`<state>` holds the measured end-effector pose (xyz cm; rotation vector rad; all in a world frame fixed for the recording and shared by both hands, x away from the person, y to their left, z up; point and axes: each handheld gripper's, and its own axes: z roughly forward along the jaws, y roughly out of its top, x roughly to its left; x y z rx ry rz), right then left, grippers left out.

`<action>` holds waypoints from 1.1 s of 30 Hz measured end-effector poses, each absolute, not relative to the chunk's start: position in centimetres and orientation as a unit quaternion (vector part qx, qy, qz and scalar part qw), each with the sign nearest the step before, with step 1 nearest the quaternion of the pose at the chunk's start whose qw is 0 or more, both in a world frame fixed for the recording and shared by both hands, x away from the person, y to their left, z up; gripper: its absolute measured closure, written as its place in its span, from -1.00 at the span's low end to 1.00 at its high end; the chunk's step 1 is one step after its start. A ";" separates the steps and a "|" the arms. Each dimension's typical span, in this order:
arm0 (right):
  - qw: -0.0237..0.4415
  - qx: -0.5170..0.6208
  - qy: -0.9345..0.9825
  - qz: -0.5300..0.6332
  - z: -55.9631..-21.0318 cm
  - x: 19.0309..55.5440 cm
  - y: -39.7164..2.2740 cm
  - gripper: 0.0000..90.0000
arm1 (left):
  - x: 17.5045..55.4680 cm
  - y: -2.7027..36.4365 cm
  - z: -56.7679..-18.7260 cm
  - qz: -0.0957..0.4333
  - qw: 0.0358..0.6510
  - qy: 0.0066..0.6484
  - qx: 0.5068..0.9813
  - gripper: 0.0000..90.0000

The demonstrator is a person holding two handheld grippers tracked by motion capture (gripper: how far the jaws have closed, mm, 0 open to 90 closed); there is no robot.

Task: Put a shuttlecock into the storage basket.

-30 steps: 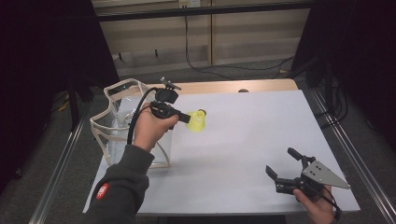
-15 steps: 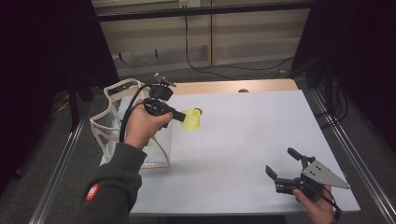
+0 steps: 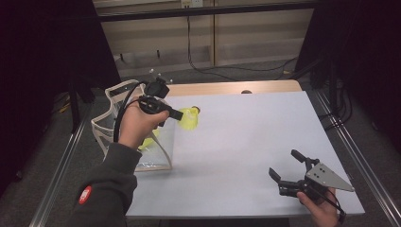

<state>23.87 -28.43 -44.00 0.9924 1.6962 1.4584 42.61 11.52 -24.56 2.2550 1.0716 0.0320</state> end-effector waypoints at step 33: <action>0.341 0.381 0.650 0.563 -44.0 23.9 -28.3 -0.93 | 42.5 13.6 -21.6 0.015 0.313 0.413 0.855 1.00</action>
